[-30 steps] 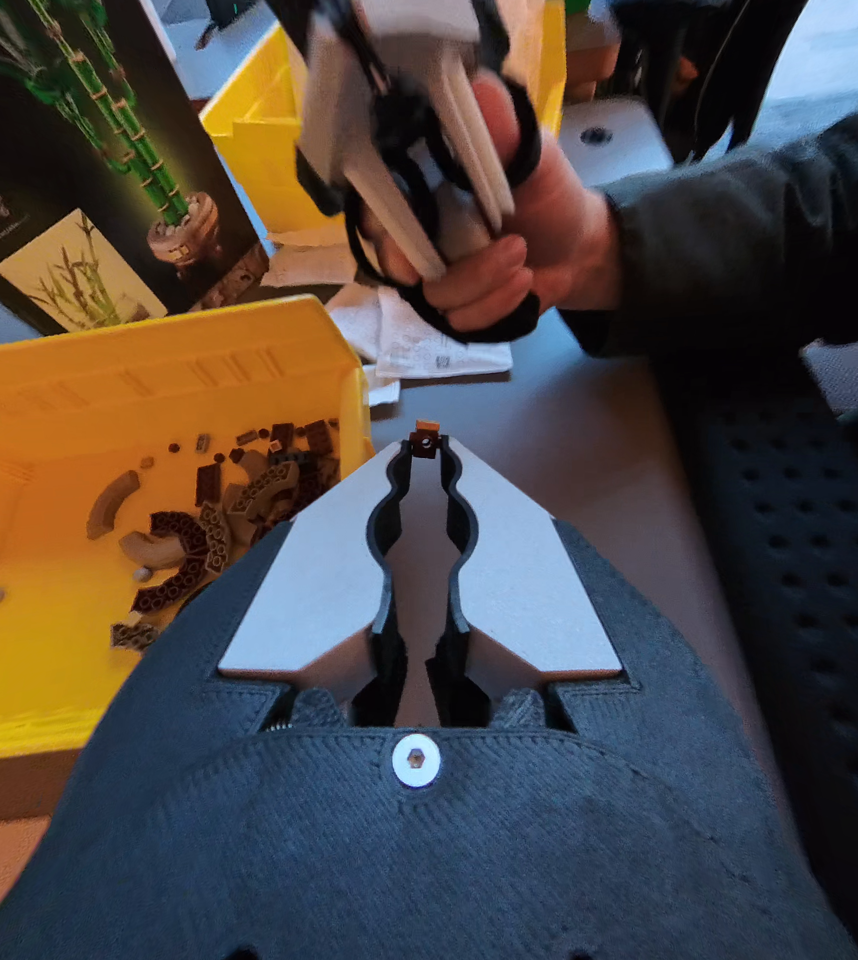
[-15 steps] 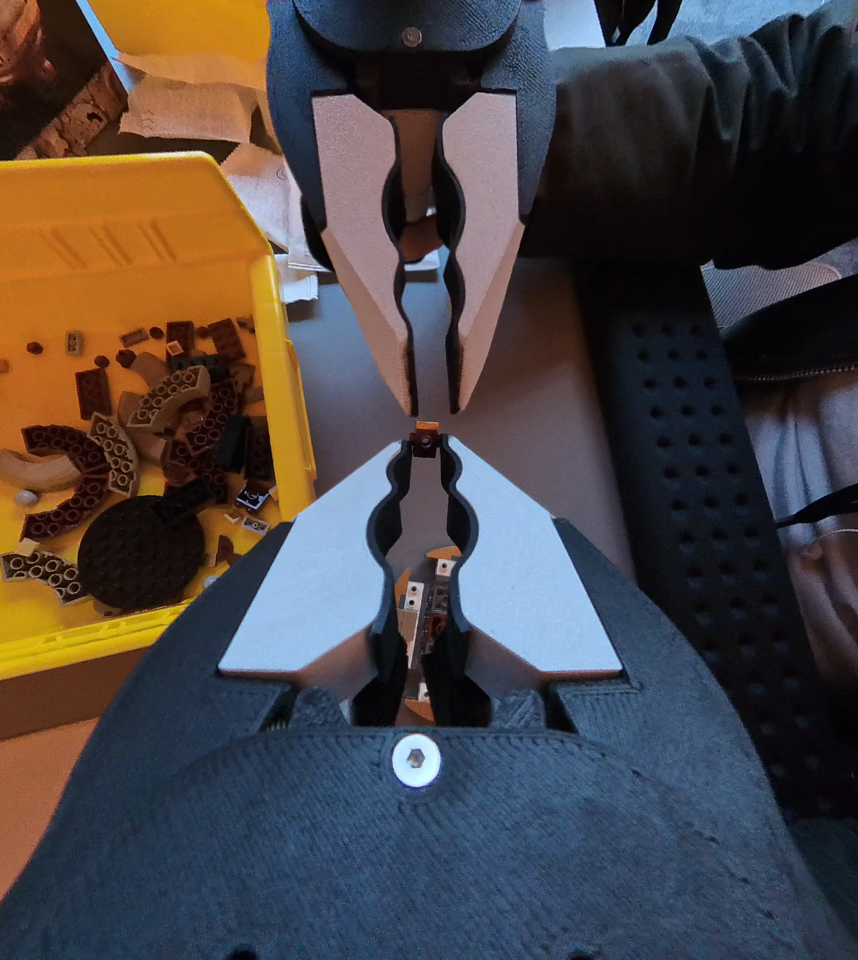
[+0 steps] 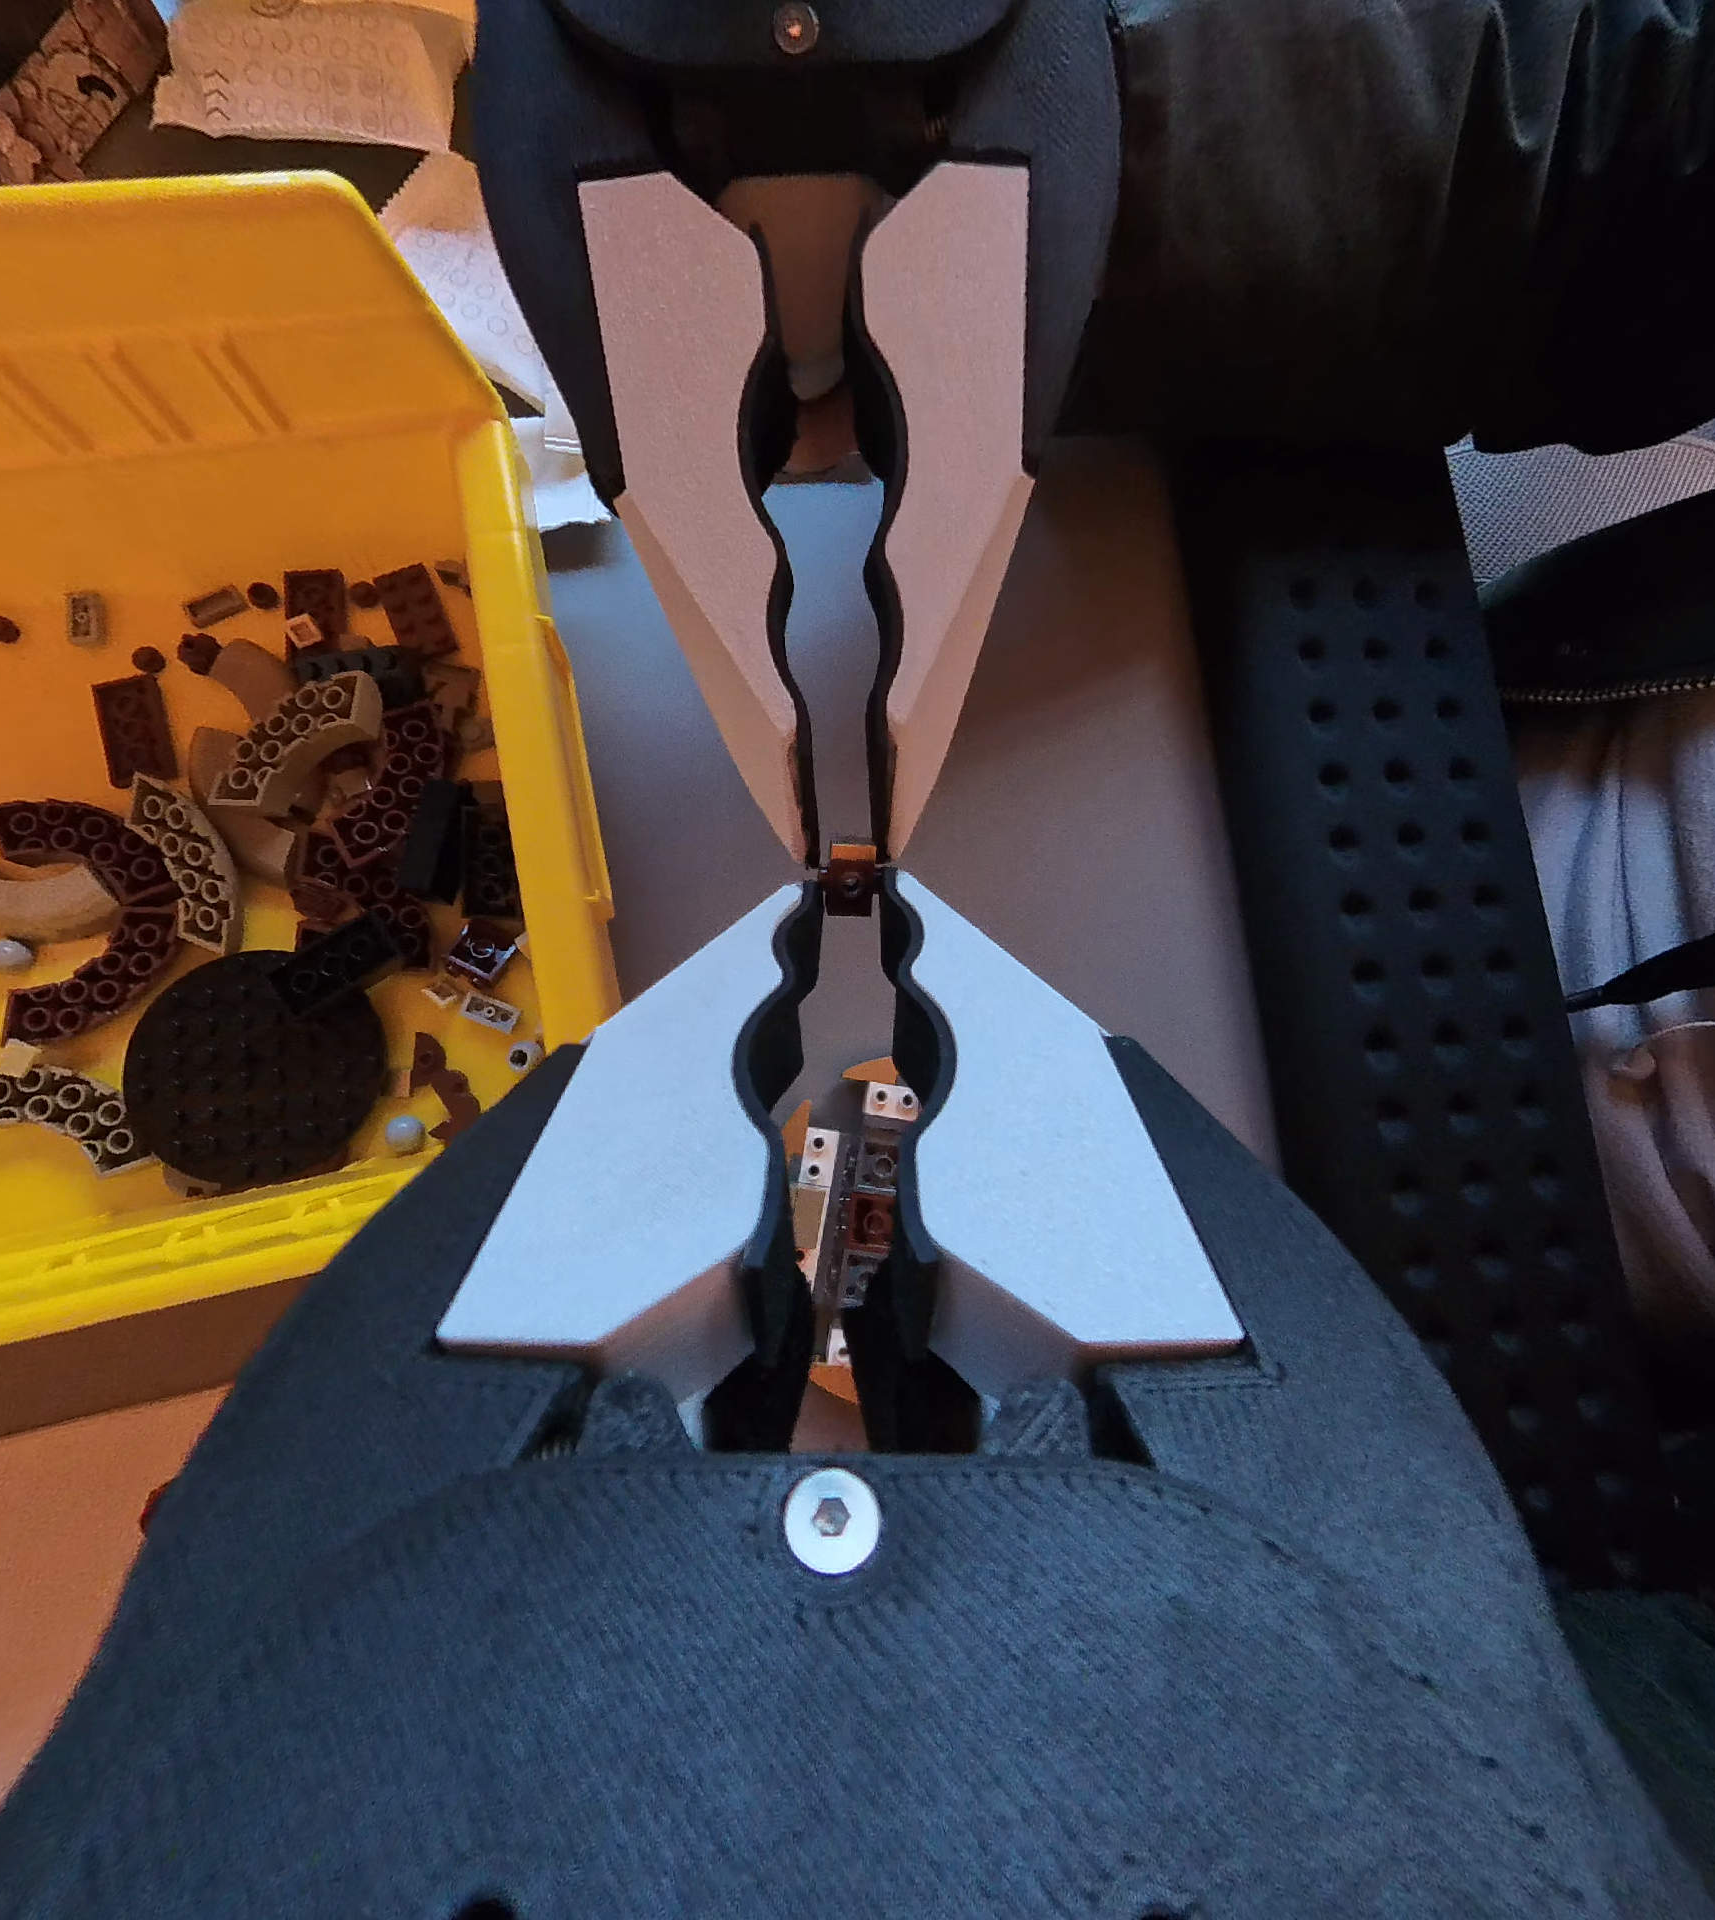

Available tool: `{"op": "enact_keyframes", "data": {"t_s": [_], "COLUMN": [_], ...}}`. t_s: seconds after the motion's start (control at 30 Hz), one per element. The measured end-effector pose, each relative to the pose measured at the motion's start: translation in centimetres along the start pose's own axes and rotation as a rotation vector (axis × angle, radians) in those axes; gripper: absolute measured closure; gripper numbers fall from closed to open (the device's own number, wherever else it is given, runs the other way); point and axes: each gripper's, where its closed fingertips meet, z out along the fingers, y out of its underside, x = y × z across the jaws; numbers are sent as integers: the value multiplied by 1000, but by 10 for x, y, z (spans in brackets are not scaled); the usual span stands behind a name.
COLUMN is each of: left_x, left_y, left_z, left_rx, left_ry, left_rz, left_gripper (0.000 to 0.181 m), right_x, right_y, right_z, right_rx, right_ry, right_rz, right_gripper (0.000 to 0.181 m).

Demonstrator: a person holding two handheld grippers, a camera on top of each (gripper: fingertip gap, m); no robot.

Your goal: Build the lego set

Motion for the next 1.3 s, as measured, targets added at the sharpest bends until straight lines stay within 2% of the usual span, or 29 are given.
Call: {"op": "enact_keyframes", "data": {"t_s": [0.27,0.57,0.97,1.0,1.07,1.1,1.2,1.3], "left_x": [-5,12,18,18,1,-6,4,8], "left_y": [3,-6,-4,-2,26,27,-6,-15], "left_z": [1,-8,-12,-13,-15,-21,-44,-45], "left_rx": [-6,22,35,28,-115,-85,160,226], "left_ry": [3,29,81,81,-13,-38,90,164], "left_rz": [-58,41,51,50,29,17,-58,-97], "left_gripper": [171,172,175,175,175,175,174,175], "right_x": [6,-11,-16,-16,-13,-8,3,-10], "right_y": [2,-10,-11,-11,-17,-28,-48,-49], "right_z": [2,-3,-2,-2,-13,-28,-59,-47], "right_rx": [-56,5,11,12,44,119,246,229], "right_ry": [101,-33,-81,-78,-58,-41,70,81], "right_rz": [-112,-73,-59,-62,-65,-50,-123,-253], "right_gripper": [176,176,176,176,176,176,176,176]}}
